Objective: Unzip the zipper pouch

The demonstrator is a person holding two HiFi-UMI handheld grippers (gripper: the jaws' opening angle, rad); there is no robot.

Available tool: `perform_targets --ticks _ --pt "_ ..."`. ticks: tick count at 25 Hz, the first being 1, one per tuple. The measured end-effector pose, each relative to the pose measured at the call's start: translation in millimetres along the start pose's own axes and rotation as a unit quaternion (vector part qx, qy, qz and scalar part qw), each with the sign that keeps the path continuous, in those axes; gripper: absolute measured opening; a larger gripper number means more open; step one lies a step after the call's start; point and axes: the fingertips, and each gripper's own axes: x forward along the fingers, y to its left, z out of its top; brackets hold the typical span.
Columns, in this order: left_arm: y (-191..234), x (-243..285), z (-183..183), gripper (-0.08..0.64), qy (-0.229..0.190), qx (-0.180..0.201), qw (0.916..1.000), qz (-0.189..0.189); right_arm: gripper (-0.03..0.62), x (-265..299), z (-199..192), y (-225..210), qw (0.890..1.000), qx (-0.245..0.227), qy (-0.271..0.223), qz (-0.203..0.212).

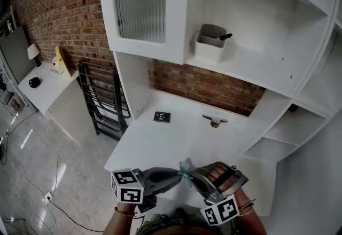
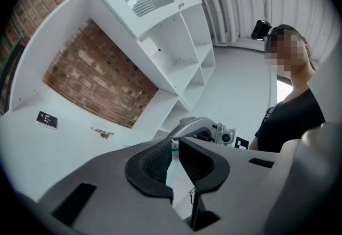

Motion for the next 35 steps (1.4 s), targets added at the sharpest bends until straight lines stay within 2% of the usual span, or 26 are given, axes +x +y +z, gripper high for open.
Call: perform_targets --ticks 9,15,19,21,23,24,35 --pt "2 5 -2 0.035 0.007 -0.005 1.0000 0.001 0.037 1 -1 2 1.000 -0.004 0.003 0.001" --pt "6 7 -4 0.008 0.001 -0.050 0.9987 0.007 0.035 0 -6 4 1.000 0.008 0.009 0.008" --pt "8 10 -4 0.005 -0.003 -0.066 0.9978 0.009 0.031 1 -9 4 1.000 0.012 0.015 0.008" --pt "16 8 -9 0.005 0.003 -0.068 0.9972 0.031 0.029 1 -8 6 1.000 0.026 0.009 0.013" --pt "34 0 -16 0.002 0.013 -0.065 0.9951 0.074 0.026 -3 -3 3 0.998 0.063 -0.017 0.017" --pt "40 -4 -19 0.002 0.016 -0.067 0.9941 0.083 0.026 -6 0 1 0.996 0.079 -0.030 0.018" --pt "41 -11 -15 0.002 0.010 -0.069 0.9945 0.078 0.026 -12 4 -4 0.993 0.105 -0.046 0.014"
